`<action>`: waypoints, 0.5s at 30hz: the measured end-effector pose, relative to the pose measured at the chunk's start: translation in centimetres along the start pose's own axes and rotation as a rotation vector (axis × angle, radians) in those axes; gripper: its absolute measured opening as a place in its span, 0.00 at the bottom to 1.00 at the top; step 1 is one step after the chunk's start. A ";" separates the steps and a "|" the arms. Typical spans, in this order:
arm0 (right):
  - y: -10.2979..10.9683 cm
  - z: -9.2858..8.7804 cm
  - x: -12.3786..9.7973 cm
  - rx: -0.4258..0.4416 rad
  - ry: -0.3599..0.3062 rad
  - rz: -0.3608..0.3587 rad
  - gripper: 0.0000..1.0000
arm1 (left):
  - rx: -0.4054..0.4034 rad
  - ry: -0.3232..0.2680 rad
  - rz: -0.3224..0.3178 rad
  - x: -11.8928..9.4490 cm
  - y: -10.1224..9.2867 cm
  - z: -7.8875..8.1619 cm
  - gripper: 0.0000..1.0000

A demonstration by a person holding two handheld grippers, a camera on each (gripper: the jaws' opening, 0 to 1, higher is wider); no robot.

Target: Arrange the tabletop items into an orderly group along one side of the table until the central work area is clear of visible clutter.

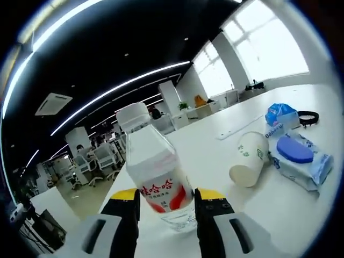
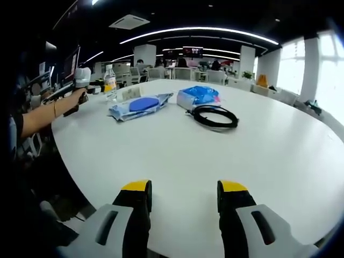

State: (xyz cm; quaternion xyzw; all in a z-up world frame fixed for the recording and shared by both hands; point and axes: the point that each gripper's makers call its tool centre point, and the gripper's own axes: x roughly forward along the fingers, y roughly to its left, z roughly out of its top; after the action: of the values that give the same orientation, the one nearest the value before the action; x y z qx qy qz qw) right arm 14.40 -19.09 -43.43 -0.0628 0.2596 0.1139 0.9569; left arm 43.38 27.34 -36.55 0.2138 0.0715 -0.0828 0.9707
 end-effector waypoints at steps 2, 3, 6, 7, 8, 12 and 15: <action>0.1 0.0 0.0 0.000 -0.001 0.004 0.47 | 0.034 0.004 -0.009 -0.5 -0.1 -0.1 0.38; 0.2 0.0 0.0 -0.001 -0.001 0.005 0.47 | 0.056 0.010 -0.018 -0.6 -0.2 -0.1 0.38; 0.3 -0.1 0.1 -0.003 0.002 0.008 0.47 | 0.081 0.014 -0.026 -1.0 -0.1 -0.2 0.36; 0.4 -0.1 0.0 -0.003 0.002 0.009 0.47 | 0.102 0.018 -0.034 -1.1 -0.1 -0.2 0.34; 0.4 -0.1 0.0 -0.004 0.002 0.009 0.47 | 0.110 0.018 -0.036 -1.2 -0.1 -0.3 0.33; 0.4 -0.1 -0.1 -0.006 0.000 0.008 0.47 | 0.136 0.013 -0.053 -1.7 0.0 -0.3 0.32; 0.5 -0.1 -0.1 -0.008 0.002 0.009 0.47 | 0.163 0.017 -0.056 -1.9 0.0 -0.3 0.32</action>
State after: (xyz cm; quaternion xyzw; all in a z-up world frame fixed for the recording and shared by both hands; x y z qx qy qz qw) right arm 14.12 -18.64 -43.46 -0.0658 0.2606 0.1191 0.9558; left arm 41.53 27.70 -36.46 0.2906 0.0789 -0.1135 0.9468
